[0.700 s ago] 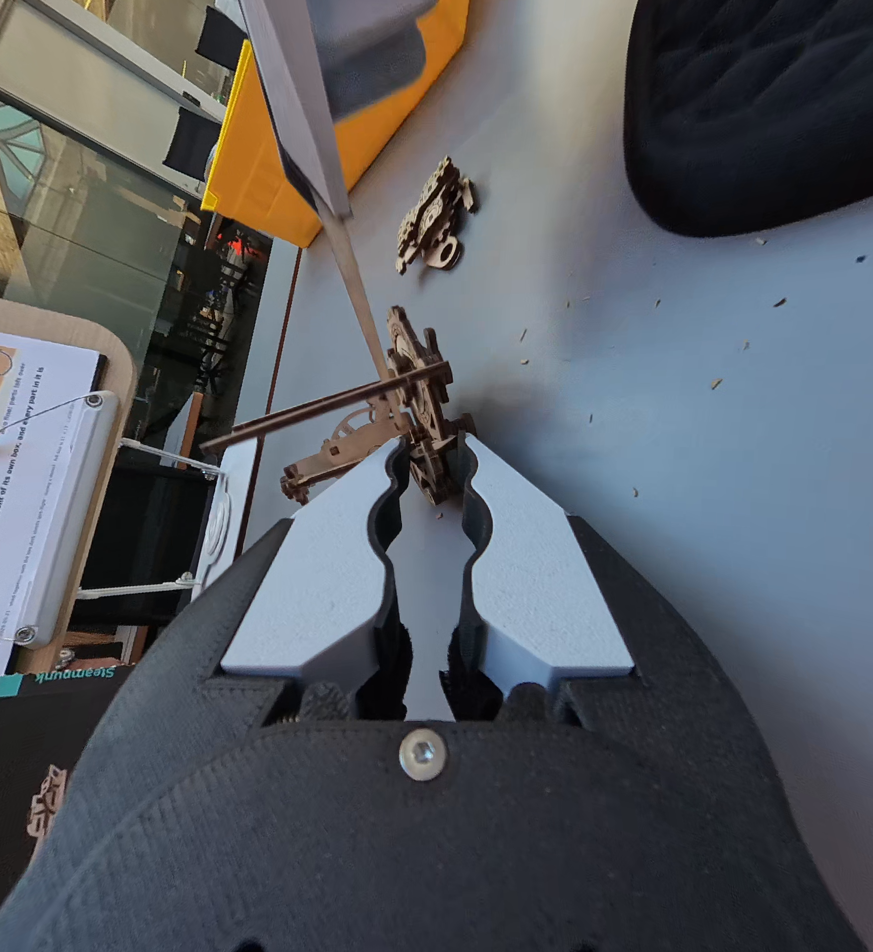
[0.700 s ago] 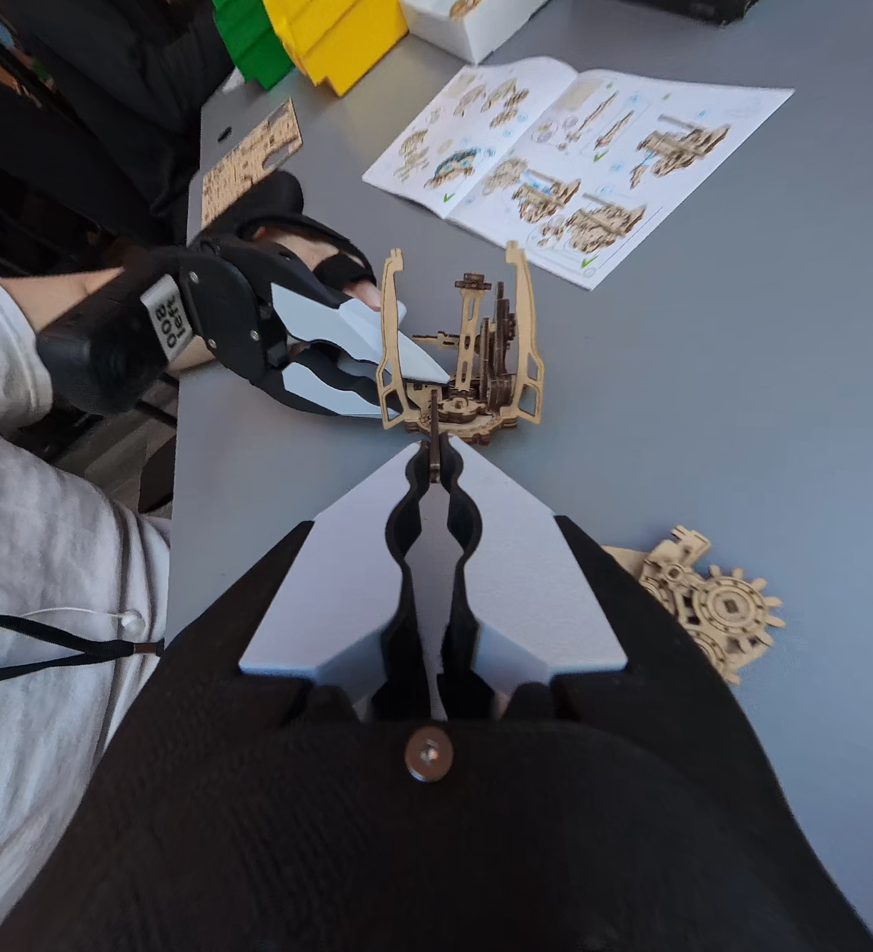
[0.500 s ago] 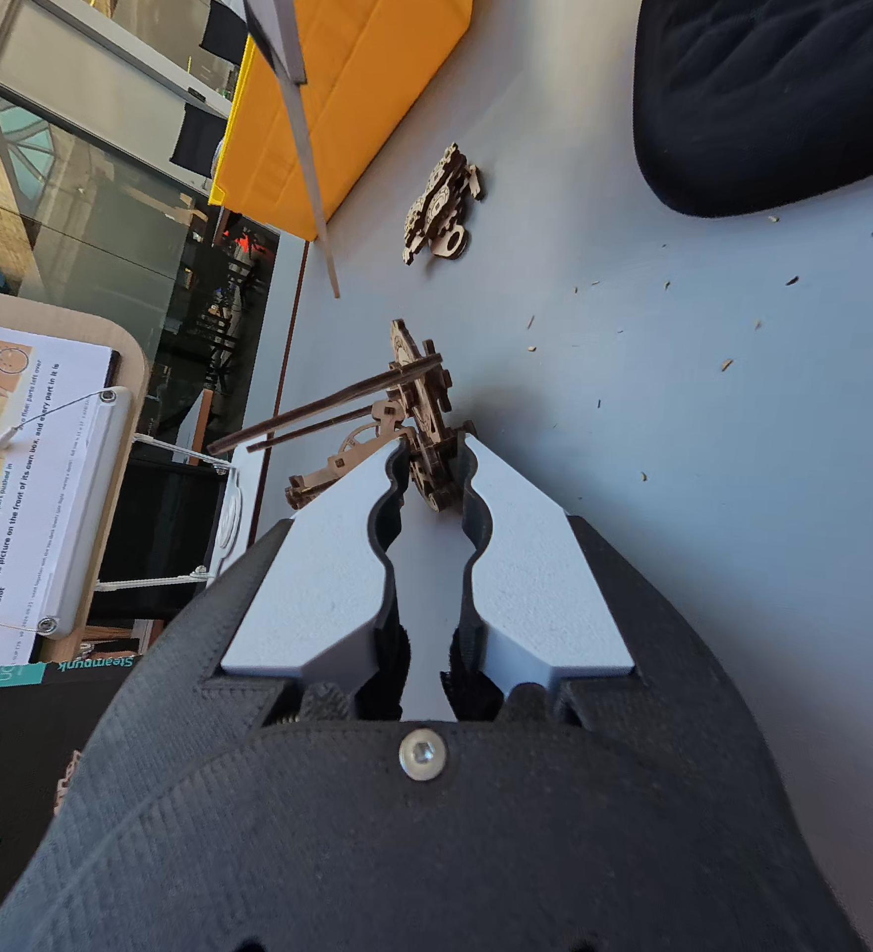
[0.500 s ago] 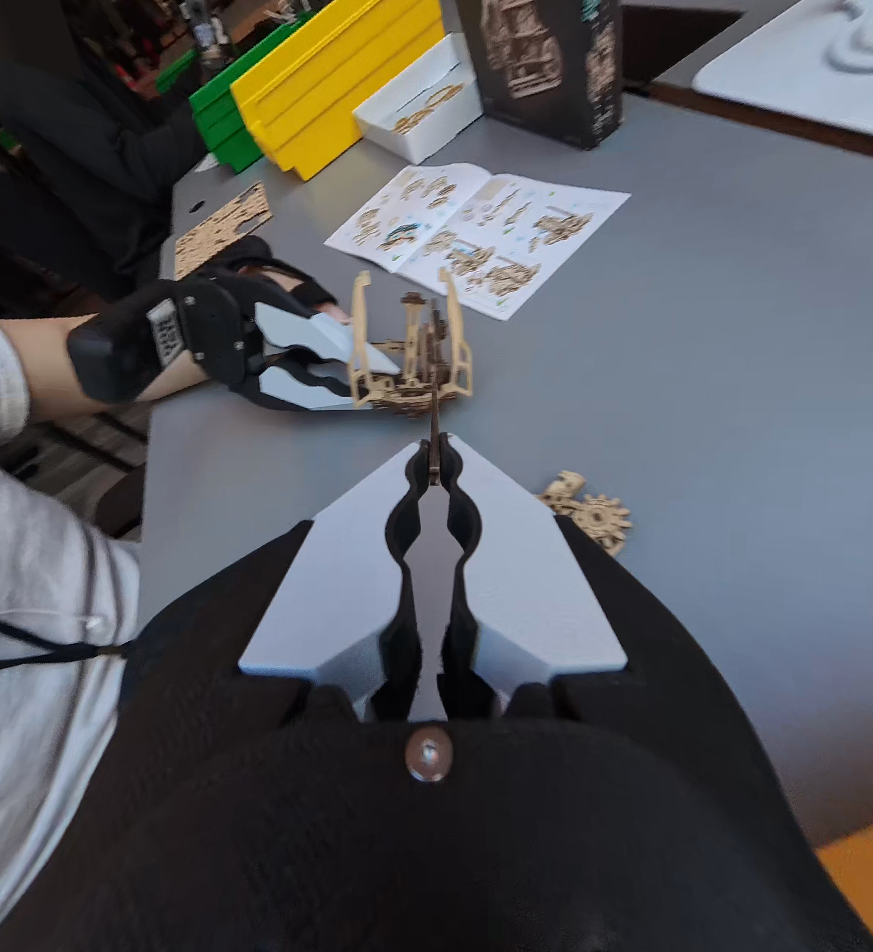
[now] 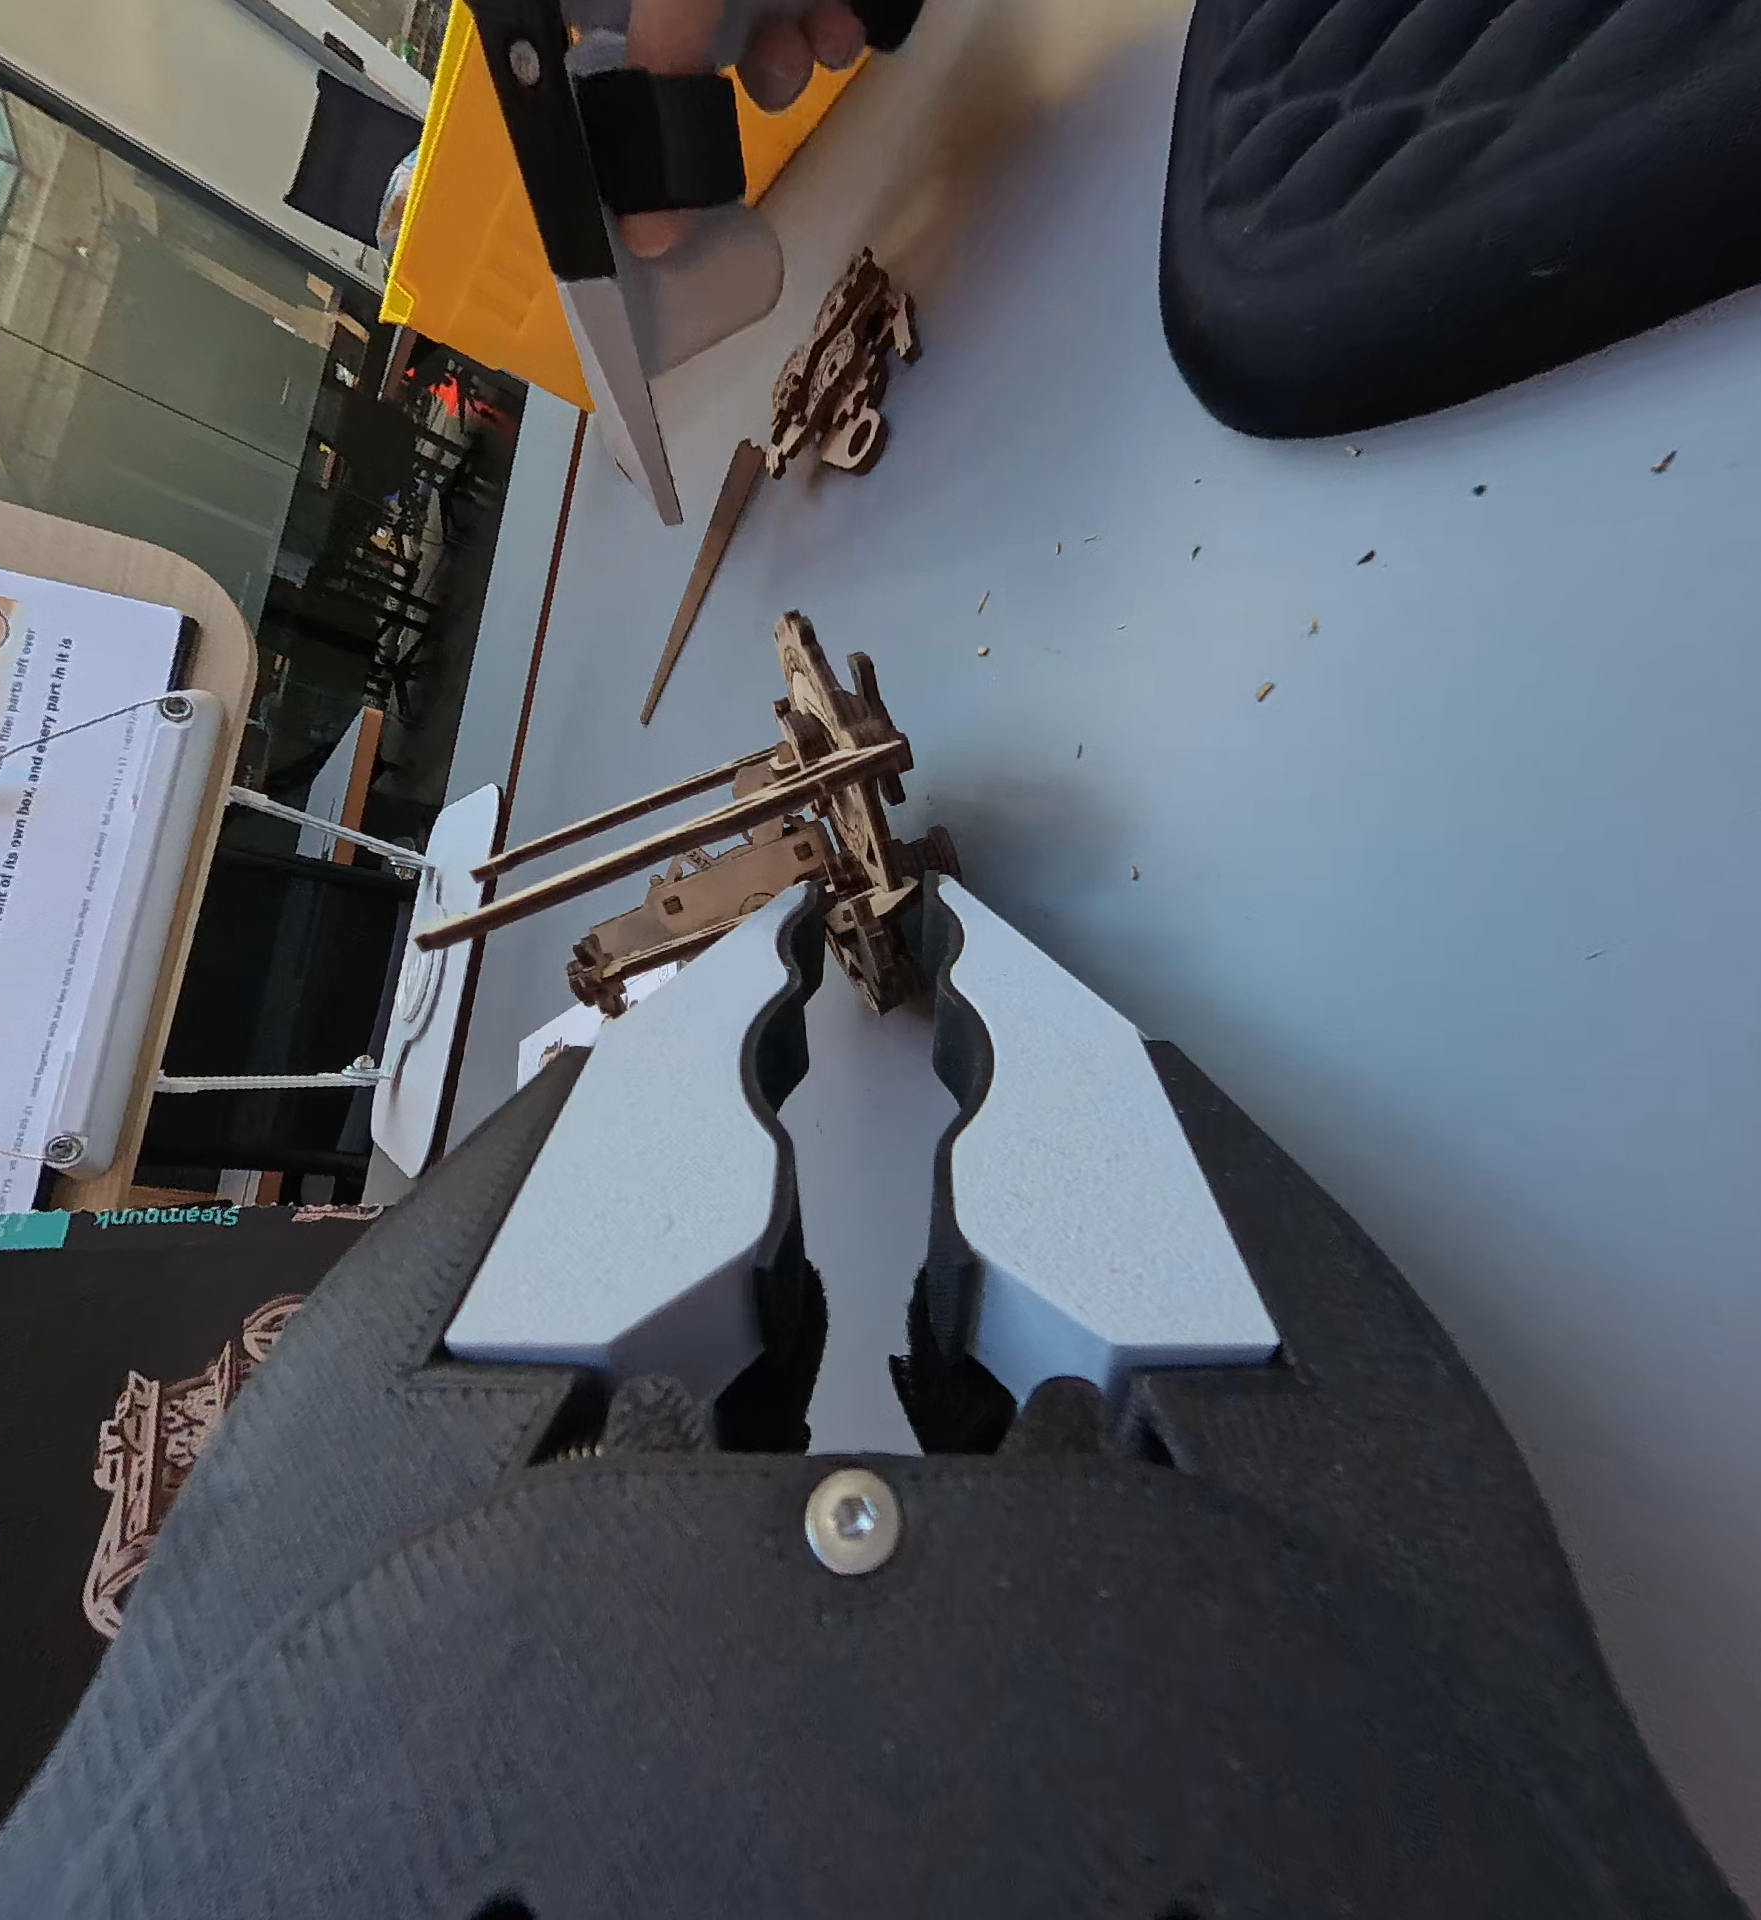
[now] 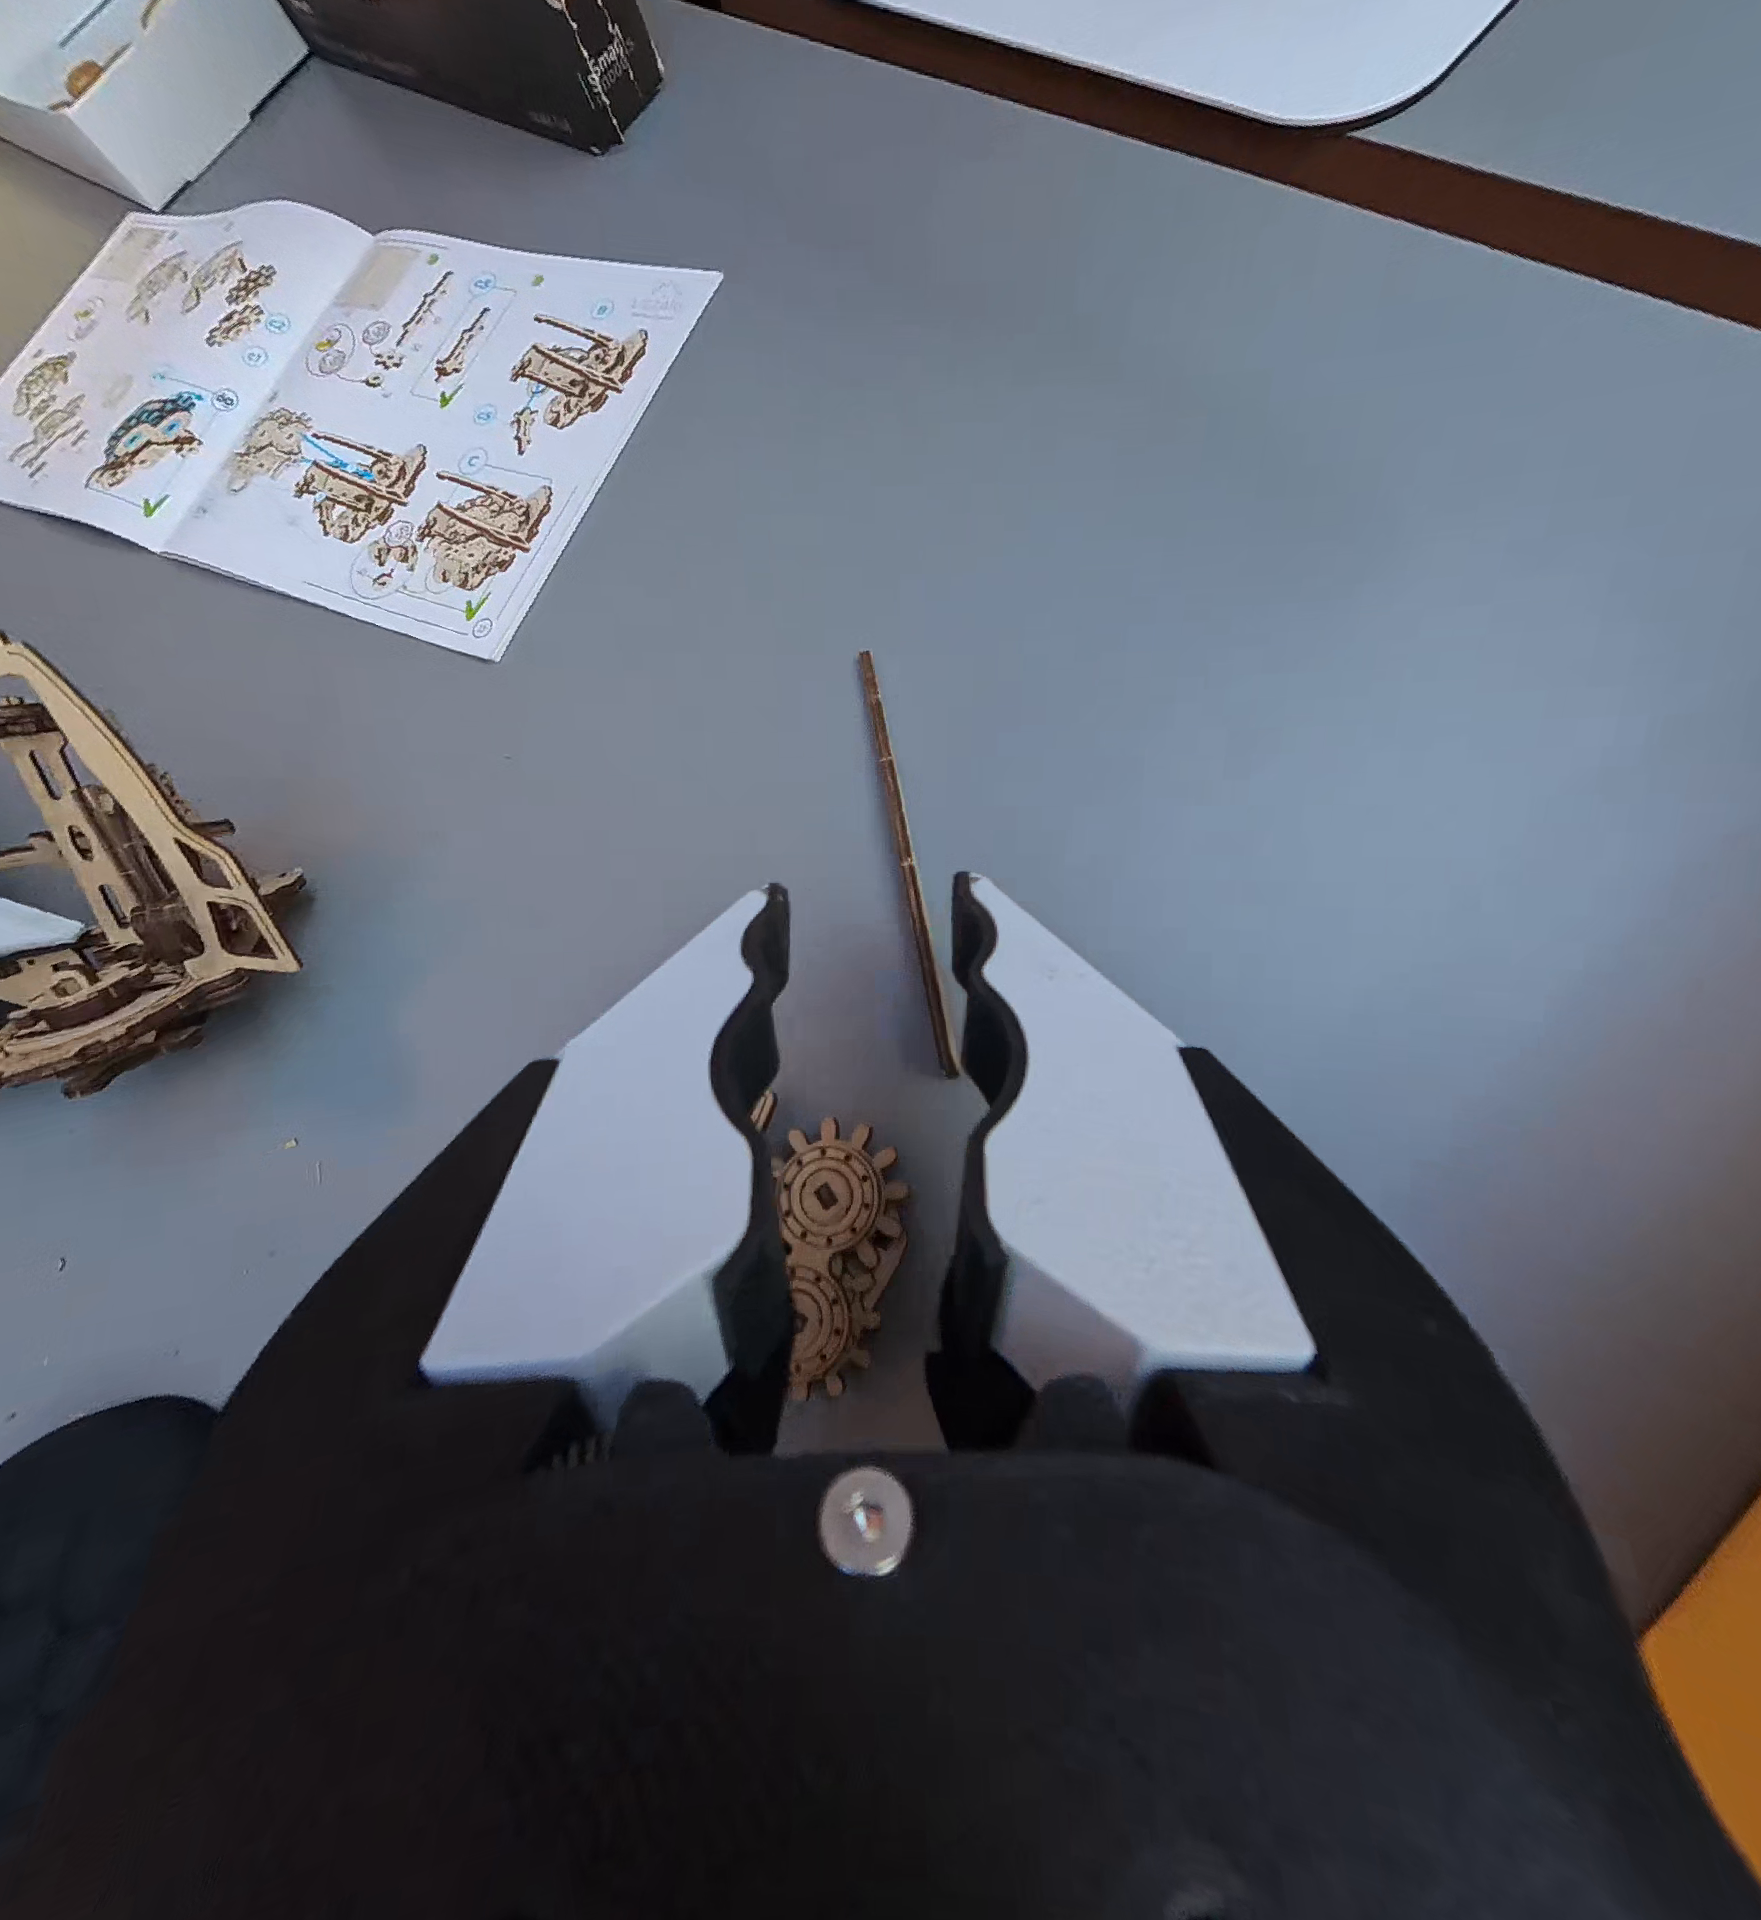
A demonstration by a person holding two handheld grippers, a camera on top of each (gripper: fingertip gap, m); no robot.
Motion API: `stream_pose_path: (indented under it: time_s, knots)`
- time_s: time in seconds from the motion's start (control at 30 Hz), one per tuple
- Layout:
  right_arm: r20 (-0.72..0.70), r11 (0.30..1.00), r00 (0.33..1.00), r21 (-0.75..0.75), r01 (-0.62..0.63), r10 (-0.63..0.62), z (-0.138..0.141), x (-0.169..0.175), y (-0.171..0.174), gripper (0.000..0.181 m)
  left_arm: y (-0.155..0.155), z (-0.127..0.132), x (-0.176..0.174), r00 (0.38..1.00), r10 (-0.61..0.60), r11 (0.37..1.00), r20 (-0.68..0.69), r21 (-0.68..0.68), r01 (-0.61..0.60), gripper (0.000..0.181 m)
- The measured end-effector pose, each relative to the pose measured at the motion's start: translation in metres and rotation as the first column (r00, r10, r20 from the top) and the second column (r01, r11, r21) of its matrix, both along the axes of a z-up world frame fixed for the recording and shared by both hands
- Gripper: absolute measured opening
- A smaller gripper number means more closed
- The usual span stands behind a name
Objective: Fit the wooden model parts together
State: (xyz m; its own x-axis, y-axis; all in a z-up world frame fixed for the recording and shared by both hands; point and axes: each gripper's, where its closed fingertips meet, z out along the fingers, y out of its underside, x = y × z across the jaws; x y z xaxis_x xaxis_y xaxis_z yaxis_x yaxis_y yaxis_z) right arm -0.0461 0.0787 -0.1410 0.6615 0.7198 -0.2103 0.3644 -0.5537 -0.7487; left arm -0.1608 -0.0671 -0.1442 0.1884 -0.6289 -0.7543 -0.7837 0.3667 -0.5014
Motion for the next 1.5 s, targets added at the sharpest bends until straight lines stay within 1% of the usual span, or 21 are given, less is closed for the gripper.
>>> stream_pose_path:
  time_s: [0.03,0.1,0.2,0.27,0.33,0.37,0.43,0.57,0.63,0.77,0.87,0.97,1.03,1.07,1.1,1.17,1.2,1.27,1.33,1.47,1.5]
  knots:
    - [0.005,1.0,1.0,0.014,-0.012,0.012,0.003,0.003,-0.005,0.034,-0.001,0.0,-0.001,1.0,0.004,1.0,0.0,-0.001,-0.004,0.017]
    - [-0.013,0.998,0.999,0.036,-0.052,0.053,0.013,0.009,-0.028,0.035,-0.002,0.0,-0.003,1.0,0.01,1.0,-0.003,0.003,-0.01,0.017]
    - [-0.079,0.999,0.996,0.035,-0.029,0.032,0.018,0.022,-0.06,0.054,0.0,0.001,-0.002,1.0,0.02,1.0,-0.013,0.015,-0.02,0.017]
    - [-0.074,1.0,0.997,0.016,0.001,0.001,0.009,0.028,-0.069,0.061,0.001,0.002,-0.001,1.0,0.029,1.0,0.002,0.004,-0.029,0.017]
    - [0.009,0.998,0.998,0.019,0.063,-0.063,-0.006,0.037,-0.066,0.071,0.003,0.002,-0.001,0.999,0.039,0.999,0.015,-0.002,-0.039,0.017]
    - [0.047,0.996,0.995,0.029,0.084,-0.085,-0.011,0.04,-0.064,0.071,0.003,0.002,-0.001,0.999,0.043,0.999,0.02,0.0,-0.043,0.017]
    - [0.056,0.996,0.994,0.019,0.091,-0.092,-0.016,0.037,-0.062,0.07,0.003,0.002,-0.001,0.998,0.051,0.999,0.025,0.005,-0.051,0.017]
    - [0.006,0.997,0.997,-0.038,0.073,-0.073,-0.015,0.029,-0.062,0.043,0.003,0.002,0.0,0.997,0.067,0.998,0.024,0.013,-0.067,0.017]
    - [-0.003,0.998,0.998,-0.033,0.058,-0.058,-0.015,0.025,-0.064,0.042,0.002,0.002,0.001,0.997,0.068,0.998,0.027,0.01,-0.069,0.018]
    - [0.036,0.997,0.999,0.073,0.029,-0.032,-0.008,0.019,-0.069,0.042,-0.001,0.0,0.004,0.997,0.065,0.998,0.035,-0.011,-0.064,0.026]
    - [0.017,0.976,1.0,0.215,0.01,-0.014,0.02,0.007,-0.072,0.042,-0.003,-0.001,0.004,0.996,0.075,0.996,0.055,-0.043,-0.072,0.031]
    - [-0.02,0.921,0.998,0.386,-0.052,0.065,0.062,-0.022,-0.079,0.041,-0.006,0.004,0.001,0.988,0.1,0.992,0.115,-0.083,-0.091,0.039]
    - [0.01,0.852,0.987,0.504,-0.143,0.16,0.092,-0.048,-0.087,0.041,-0.011,0.008,-0.004,0.979,0.129,0.987,0.161,-0.121,-0.11,0.042]
    - [0.047,0.812,0.984,0.558,-0.17,0.174,0.104,-0.058,-0.086,0.041,-0.014,0.009,-0.007,0.972,0.145,0.982,0.187,-0.144,-0.119,0.042]
    - [0.088,0.78,0.977,0.591,-0.206,0.192,0.115,-0.069,-0.086,0.042,-0.017,0.01,-0.011,0.964,0.161,0.978,0.214,-0.168,-0.127,0.041]
    - [0.134,0.725,0.948,0.615,-0.309,0.29,0.13,-0.096,-0.093,0.042,-0.022,0.012,-0.02,0.945,0.2,0.967,0.259,-0.209,-0.148,0.041]
    - [0.15,0.704,0.941,0.63,-0.328,0.303,0.137,-0.105,-0.092,0.042,-0.024,0.013,-0.024,0.934,0.221,0.961,0.28,-0.226,-0.16,0.041]
    - [0.206,0.647,0.914,0.653,-0.395,0.35,0.145,-0.124,-0.091,0.042,-0.025,0.016,-0.034,0.915,0.258,0.953,0.311,-0.238,-0.188,0.04]
    - [0.267,0.601,0.901,0.674,-0.429,0.343,0.15,-0.137,-0.083,0.042,-0.025,0.02,-0.041,0.899,0.282,0.948,0.336,-0.241,-0.207,0.039]
    - [0.405,0.515,0.828,0.65,-0.559,0.387,0.147,-0.159,-0.075,0.042,-0.026,0.025,-0.046,0.876,0.304,0.942,0.374,-0.258,-0.216,0.038]
    - [0.437,0.494,0.797,0.627,-0.602,0.417,0.143,-0.164,-0.076,0.042,-0.026,0.025,-0.046,0.875,0.305,0.942,0.375,-0.256,-0.218,0.038]
